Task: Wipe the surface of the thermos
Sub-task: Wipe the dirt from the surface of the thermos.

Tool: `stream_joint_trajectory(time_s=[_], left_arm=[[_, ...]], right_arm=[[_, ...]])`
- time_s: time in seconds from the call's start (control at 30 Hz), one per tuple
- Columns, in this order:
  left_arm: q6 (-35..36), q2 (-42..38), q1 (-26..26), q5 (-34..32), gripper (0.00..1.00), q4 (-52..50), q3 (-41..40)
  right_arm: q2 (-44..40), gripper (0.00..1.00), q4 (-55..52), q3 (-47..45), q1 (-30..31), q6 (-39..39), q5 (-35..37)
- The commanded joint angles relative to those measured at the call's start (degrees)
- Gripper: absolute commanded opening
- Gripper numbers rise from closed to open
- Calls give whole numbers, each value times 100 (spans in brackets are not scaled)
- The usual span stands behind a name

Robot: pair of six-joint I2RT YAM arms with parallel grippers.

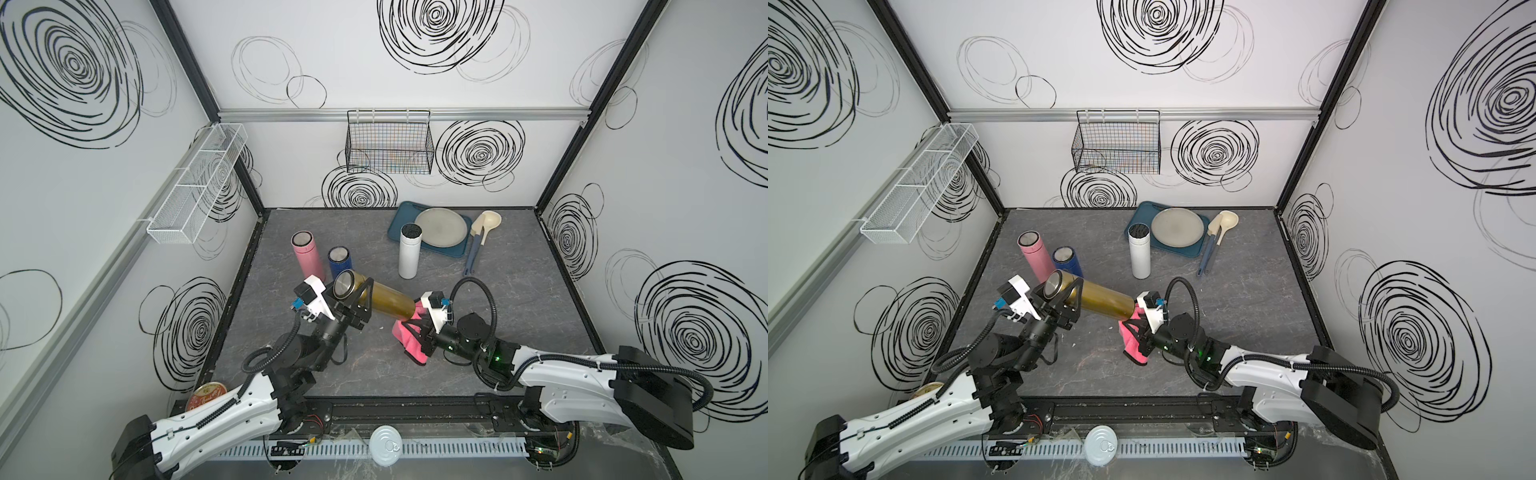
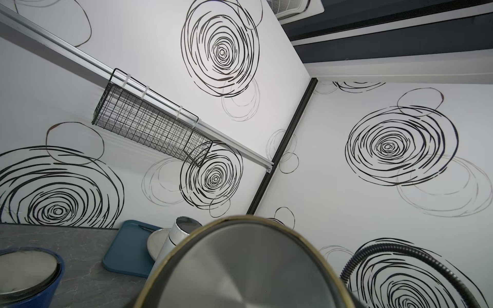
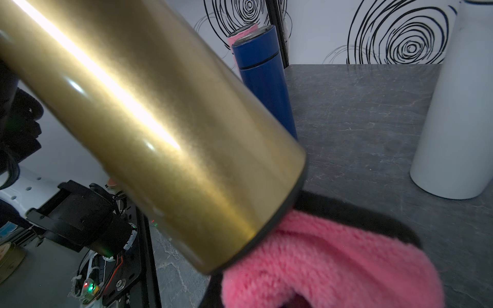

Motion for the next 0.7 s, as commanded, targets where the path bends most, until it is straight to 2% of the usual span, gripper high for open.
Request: stream_joint_trajectory(time_s=[0.0, 0.07, 0.13, 0.27, 0.33, 0.47, 0.57, 0.67], left_arm=[[-168, -51, 19, 100, 0, 419, 246], [-173, -52, 28, 104, 0, 417, 246], [-188, -39, 40, 113, 0, 395, 254], [-191, -19, 61, 132, 0, 425, 259], [-200, -16, 63, 109, 0, 450, 250], [-227, -23, 89, 96, 0, 459, 242], [-227, -86, 99, 98, 0, 372, 255], [-227, -130, 102, 100, 0, 380, 224]], right_arm=[[-313, 0, 344, 87, -189, 26, 3], [-409, 0, 391, -24, -608, 327, -317], [-421, 0, 502, -70, -698, 373, -582], [-138, 0, 301, 259, 215, -240, -94], [89, 0, 276, 438, 422, -324, -115], [203, 0, 401, 386, 180, -184, -184], [-86, 0, 551, 99, -360, 167, -439], [-312, 0, 550, -33, -428, 205, -385]])
